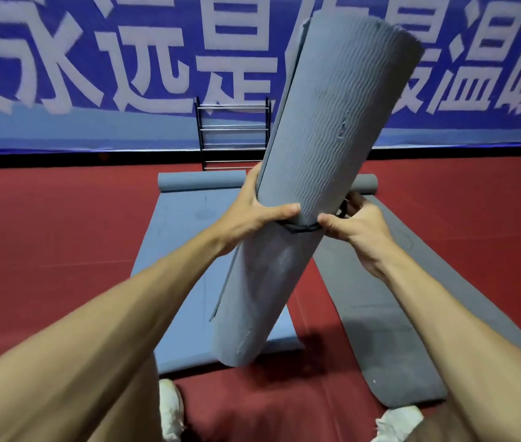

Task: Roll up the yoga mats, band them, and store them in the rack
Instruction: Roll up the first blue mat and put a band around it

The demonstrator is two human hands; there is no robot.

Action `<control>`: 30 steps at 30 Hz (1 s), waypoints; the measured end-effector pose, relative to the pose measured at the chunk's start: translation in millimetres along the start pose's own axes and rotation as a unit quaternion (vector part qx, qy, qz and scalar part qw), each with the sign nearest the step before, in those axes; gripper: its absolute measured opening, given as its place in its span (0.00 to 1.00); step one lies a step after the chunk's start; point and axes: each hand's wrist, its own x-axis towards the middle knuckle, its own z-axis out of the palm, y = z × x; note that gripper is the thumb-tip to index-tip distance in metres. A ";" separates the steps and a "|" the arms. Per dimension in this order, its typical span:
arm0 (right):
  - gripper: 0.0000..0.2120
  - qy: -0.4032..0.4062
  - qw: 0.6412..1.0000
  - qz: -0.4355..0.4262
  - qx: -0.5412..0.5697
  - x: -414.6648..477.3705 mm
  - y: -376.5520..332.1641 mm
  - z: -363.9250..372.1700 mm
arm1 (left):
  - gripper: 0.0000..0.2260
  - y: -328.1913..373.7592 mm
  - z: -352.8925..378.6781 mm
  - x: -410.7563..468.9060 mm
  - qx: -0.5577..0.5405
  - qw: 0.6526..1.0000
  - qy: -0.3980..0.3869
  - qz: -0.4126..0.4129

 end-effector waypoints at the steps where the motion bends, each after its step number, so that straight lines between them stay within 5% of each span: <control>1: 0.18 0.000 1.000 -0.012 0.011 4.8 -9.5 3.7 | 0.49 15.2 -5.2 6.0 0.031 0.999 -0.011 0.004; 5: 0.17 -0.004 0.996 -0.029 0.086 21.3 -28.3 29.4 | 0.53 54.4 -31.7 20.1 0.160 0.987 -0.009 0.015; 11: 0.28 -0.044 0.990 0.070 0.113 49.8 -15.8 110.8 | 0.47 44.1 -96.5 4.6 0.236 0.961 0.143 0.006; 14: 0.29 -0.106 0.982 0.153 0.022 53.3 2.2 176.2 | 0.45 23.9 -143.5 -15.0 0.247 0.945 0.205 -0.064; 23: 0.29 -0.252 0.925 0.285 -0.007 -2.6 64.0 361.8 | 0.42 -56.4 -281.8 -145.1 0.259 0.884 0.277 -0.273; 30: 0.15 -0.394 0.869 0.254 -0.157 -68.0 115.1 465.3 | 0.45 -114.4 -350.8 -265.1 0.344 0.766 0.311 -0.445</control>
